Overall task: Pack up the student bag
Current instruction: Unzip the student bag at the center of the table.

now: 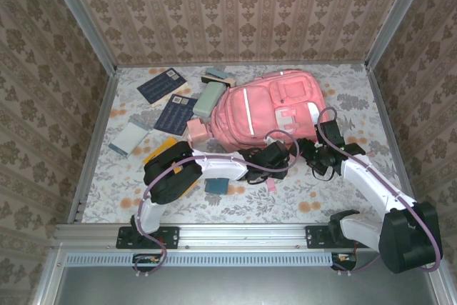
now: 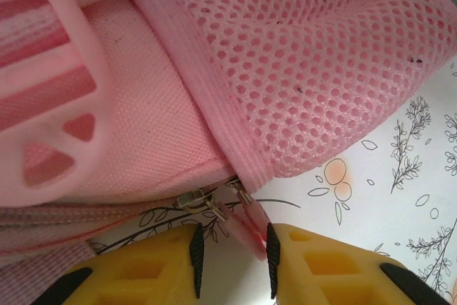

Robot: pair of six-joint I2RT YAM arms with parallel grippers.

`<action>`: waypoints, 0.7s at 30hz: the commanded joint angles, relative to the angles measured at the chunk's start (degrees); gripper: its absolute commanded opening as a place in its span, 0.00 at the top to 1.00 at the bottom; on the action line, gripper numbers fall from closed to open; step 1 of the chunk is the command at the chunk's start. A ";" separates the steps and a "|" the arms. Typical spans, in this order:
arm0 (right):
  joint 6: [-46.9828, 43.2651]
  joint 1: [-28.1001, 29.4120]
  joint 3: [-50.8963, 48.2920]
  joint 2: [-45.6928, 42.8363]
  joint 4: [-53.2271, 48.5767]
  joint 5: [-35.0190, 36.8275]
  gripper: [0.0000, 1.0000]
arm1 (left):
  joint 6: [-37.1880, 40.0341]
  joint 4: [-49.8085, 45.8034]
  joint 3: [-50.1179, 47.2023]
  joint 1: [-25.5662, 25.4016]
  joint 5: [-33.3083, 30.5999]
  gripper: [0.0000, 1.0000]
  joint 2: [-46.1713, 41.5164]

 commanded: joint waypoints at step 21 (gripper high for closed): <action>-0.16 -0.26 -0.80 -0.63 -1.59 0.29 0.16 | 0.79 -9.17 7.56 -0.35 -1.72 0.69 5.01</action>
